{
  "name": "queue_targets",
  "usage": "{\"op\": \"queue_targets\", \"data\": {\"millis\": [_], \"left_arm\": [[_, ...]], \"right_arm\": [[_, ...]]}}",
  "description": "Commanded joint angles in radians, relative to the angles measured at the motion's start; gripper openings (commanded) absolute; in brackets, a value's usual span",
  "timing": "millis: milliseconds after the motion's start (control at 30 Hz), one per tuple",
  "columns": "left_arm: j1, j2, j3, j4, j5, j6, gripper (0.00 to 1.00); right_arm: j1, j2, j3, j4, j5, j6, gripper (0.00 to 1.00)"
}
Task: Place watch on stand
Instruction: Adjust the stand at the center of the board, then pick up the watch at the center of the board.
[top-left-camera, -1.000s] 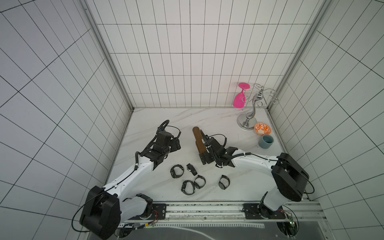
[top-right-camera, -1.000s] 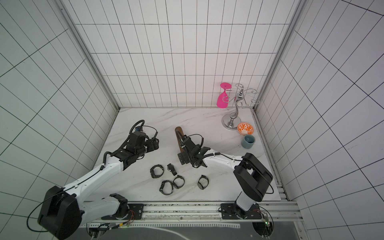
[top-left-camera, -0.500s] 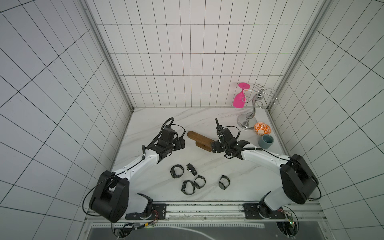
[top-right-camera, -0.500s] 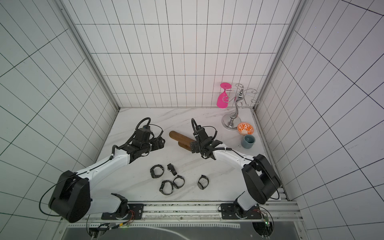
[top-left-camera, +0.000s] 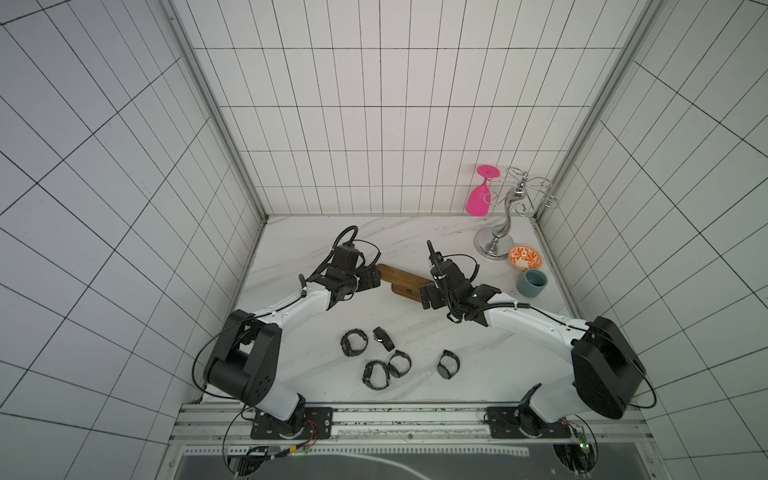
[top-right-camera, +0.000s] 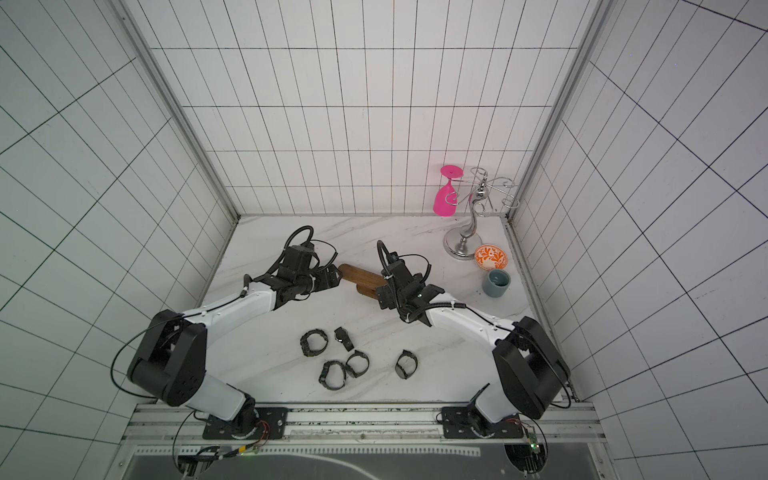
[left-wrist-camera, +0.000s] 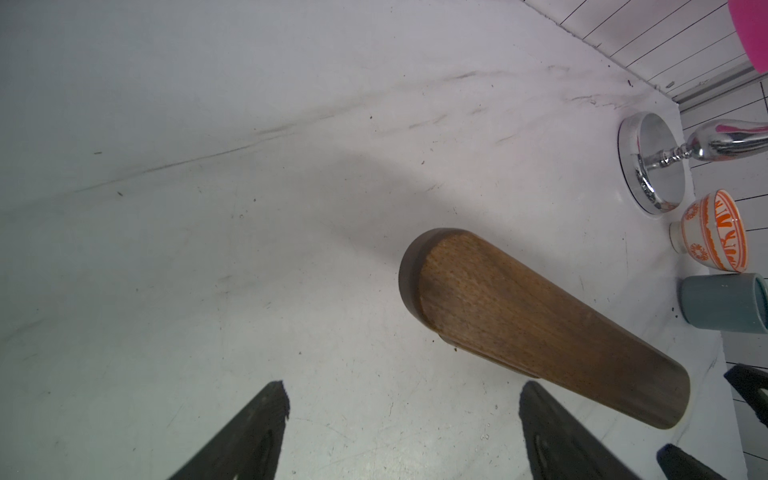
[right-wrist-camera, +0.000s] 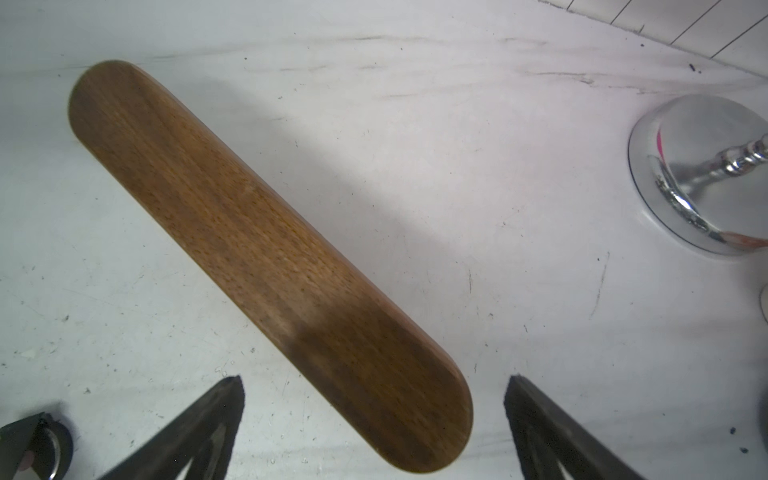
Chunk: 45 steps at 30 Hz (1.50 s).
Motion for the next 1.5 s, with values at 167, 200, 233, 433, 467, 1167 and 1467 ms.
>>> {"op": "queue_targets", "data": {"millis": [167,200,233,433,467,1167,1467], "left_arm": [[-0.002,0.124,0.134,0.021,0.013,0.025,0.87],[-0.002,0.134,0.138,0.024,0.017,0.019,0.87],[-0.002,0.145,0.145,0.028,0.025,0.015,0.87],[-0.028,0.177,0.165,0.032,0.041,0.01,0.85],[-0.034,0.176,0.164,0.031,0.041,0.008,0.84],[-0.093,-0.265,-0.155,-0.136,-0.168,-0.005,0.86],[-0.181,-0.523,-0.343,-0.167,-0.193,-0.063,0.86]], "right_arm": [[-0.018,0.026,-0.076,-0.034,0.051,0.028,1.0],[-0.027,0.029,-0.079,-0.033,0.051,0.028,1.0],[-0.039,0.03,-0.084,-0.033,0.05,0.029,0.99],[-0.094,0.035,-0.082,-0.01,0.04,0.038,1.0],[-0.1,0.04,-0.077,-0.007,0.041,0.039,0.99],[0.024,-0.365,-0.275,-0.196,-0.132,0.288,0.94],[0.126,-0.426,-0.321,-0.312,-0.08,0.487,0.85]]}}
